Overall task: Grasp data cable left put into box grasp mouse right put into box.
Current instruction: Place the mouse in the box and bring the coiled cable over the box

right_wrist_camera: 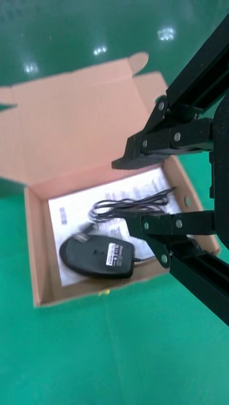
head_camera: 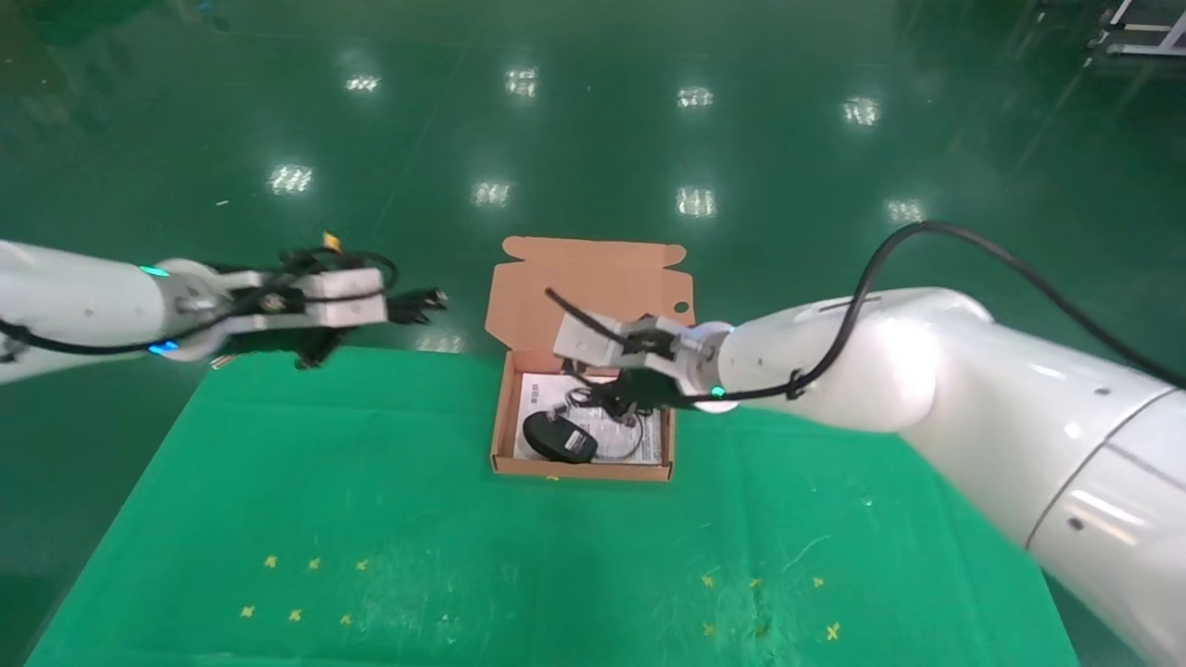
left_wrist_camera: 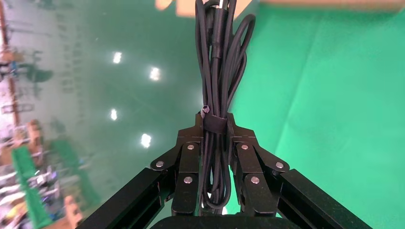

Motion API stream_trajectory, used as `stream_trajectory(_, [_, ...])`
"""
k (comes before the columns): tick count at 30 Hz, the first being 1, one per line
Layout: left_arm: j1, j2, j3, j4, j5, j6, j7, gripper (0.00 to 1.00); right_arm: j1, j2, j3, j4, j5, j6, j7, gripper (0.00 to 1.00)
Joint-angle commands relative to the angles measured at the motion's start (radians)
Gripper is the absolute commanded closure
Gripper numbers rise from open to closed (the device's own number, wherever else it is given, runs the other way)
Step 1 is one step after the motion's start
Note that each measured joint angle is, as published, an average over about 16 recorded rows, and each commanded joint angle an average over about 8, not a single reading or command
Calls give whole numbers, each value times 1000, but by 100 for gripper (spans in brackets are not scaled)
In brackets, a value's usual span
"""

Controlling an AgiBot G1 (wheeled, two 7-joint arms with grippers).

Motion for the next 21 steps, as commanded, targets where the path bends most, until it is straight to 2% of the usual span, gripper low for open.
stream_trajectory(1, [12, 19, 3, 18, -15, -15, 13, 100, 9, 11, 0, 6, -1, -4, 3, 0])
stream_trajectory(9, [73, 123, 17, 125, -86, -137, 142, 100, 38, 149, -4, 109, -40, -21, 48, 0])
stream_trajectory(21, [89, 342, 11, 426, -254, -297, 437, 100, 132, 349, -14, 335, -171, -87, 171, 0])
